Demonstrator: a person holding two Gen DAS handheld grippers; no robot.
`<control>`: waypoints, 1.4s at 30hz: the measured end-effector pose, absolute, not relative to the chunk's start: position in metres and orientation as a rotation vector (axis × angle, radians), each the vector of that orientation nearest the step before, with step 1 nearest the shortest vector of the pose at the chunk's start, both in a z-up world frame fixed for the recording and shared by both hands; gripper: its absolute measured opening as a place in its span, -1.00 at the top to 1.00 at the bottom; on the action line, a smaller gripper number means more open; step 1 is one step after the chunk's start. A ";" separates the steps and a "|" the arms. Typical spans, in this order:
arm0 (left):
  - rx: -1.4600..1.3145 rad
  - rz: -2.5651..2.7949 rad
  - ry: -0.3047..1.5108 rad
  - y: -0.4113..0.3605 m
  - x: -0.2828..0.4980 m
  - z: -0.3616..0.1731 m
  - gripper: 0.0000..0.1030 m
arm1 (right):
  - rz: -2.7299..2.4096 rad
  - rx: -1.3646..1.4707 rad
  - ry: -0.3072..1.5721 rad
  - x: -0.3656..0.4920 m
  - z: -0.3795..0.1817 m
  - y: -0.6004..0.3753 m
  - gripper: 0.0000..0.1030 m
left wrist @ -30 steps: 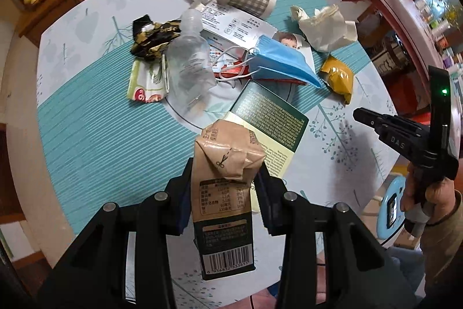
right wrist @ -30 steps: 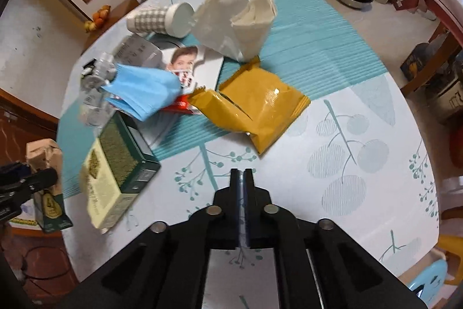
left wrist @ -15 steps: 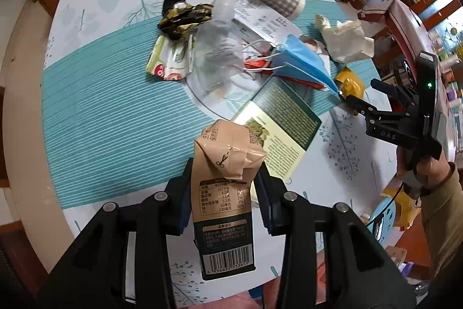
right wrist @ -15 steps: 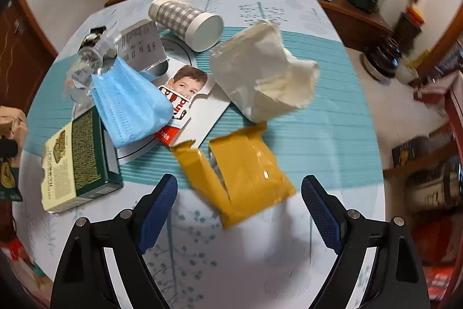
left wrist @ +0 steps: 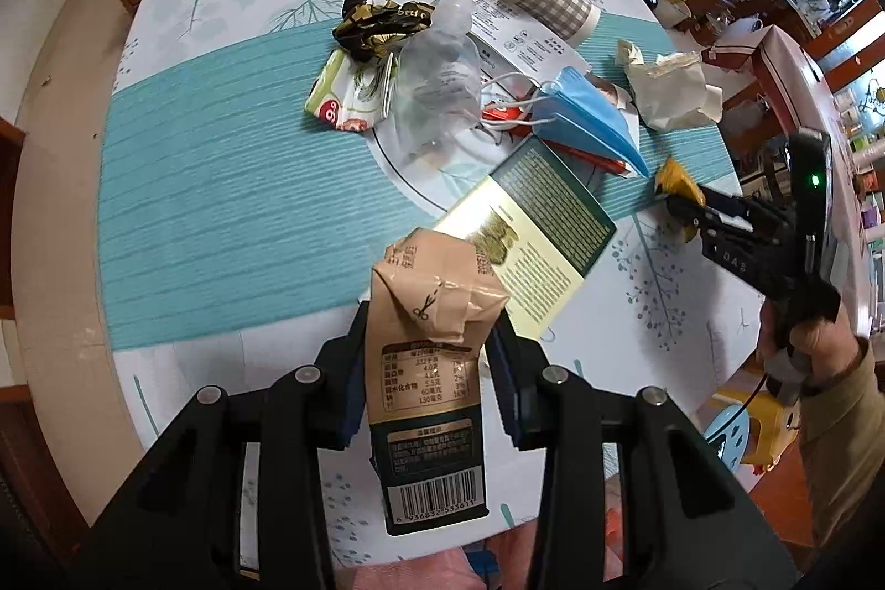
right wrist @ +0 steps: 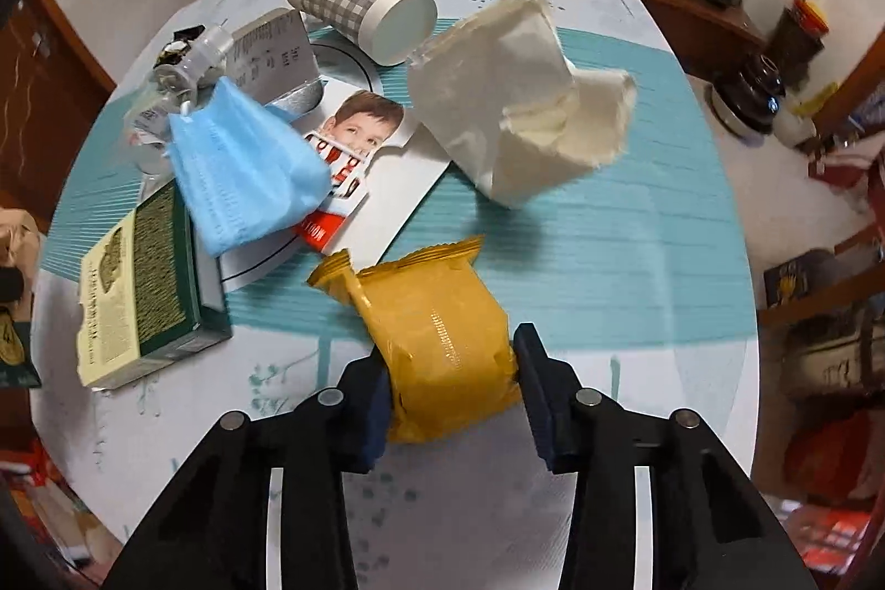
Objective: Collect trash
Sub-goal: 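Carry the tan carton and yellow packet down to the black trash bin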
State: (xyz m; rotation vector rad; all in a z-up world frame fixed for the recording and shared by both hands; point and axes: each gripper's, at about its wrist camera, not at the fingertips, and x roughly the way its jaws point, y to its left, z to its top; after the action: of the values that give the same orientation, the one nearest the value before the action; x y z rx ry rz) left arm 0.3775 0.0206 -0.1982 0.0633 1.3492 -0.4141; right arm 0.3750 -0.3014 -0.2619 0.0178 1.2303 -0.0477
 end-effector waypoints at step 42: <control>0.093 -0.260 1.372 -0.050 0.034 -0.317 0.32 | 0.098 0.339 1.288 -0.001 -0.321 -0.234 0.27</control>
State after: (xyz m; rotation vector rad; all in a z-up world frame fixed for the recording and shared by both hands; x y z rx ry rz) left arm 0.0336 -0.0505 -0.3170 0.0934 1.3722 -0.2601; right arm -0.0007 -0.2341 -0.3208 0.3392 1.2882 0.0984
